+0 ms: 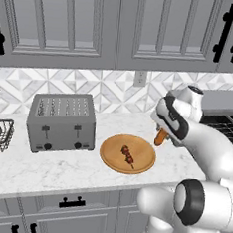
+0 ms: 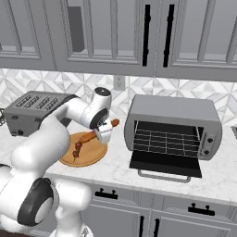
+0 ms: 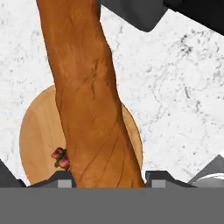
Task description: Pick up the kebab skewer and baguette bread, and place them inside the toaster oven. Close the toaster oven door and start by setting the timer.
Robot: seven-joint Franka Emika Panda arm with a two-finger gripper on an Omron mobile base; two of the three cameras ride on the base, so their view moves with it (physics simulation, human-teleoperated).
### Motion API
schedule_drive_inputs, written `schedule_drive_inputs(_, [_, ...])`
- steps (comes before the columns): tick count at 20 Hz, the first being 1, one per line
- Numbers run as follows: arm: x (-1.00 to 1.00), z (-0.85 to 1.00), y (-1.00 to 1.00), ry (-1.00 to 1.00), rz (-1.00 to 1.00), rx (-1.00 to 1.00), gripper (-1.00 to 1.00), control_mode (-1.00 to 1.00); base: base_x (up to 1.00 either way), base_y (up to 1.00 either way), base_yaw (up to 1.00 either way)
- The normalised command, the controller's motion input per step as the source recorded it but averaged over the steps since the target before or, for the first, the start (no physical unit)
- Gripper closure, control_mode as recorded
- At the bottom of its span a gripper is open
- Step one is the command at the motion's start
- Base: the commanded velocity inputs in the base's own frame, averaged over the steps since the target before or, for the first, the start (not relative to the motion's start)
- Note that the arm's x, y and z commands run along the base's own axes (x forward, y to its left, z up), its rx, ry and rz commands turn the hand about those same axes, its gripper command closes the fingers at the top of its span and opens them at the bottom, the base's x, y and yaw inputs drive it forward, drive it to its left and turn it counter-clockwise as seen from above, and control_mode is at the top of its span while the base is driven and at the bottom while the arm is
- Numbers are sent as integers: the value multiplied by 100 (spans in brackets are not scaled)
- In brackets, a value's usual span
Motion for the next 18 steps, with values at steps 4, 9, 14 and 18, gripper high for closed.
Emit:
schedule_drive_inputs(4, [-14,66,-91,-4,-45,14,100,-100,0,0,0])
schedule_drive_inputs(9, [-2,29,-100,-1,-44,9,100,-100,0,0,0])
schedule_drive_inputs(14, [0,7,-100,-7,-26,2,100,-100,0,0,0])
schedule_drive_inputs(18, [-1,-9,-97,-6,-9,4,100,-100,0,0,0])
